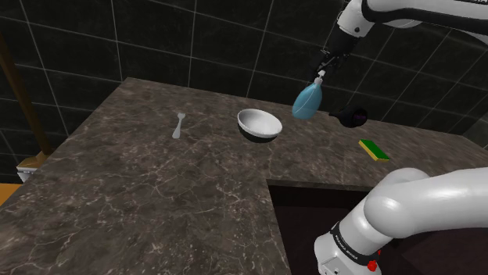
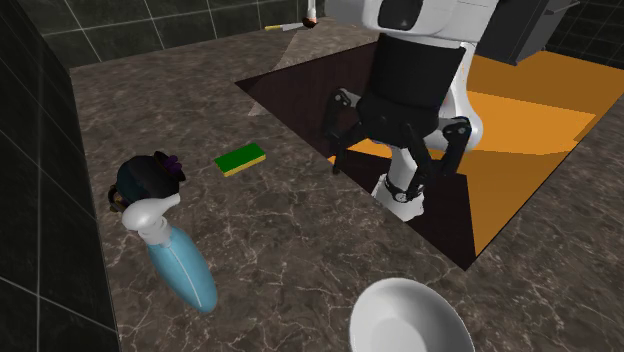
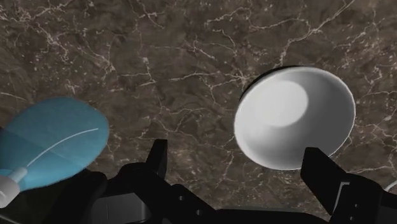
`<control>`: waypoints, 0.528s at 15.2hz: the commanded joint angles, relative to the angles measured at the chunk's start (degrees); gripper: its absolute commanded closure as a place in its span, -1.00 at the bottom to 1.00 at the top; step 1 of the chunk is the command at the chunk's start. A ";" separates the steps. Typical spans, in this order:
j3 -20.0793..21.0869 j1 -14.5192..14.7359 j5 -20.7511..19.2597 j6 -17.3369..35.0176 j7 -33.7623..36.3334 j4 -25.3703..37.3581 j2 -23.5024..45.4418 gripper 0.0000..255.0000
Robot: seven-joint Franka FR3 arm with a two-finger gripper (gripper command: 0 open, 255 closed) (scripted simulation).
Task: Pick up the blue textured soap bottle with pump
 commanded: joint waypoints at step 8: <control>-9.69 -1.99 -0.75 6.60 -9.24 8.04 11.85 -1.00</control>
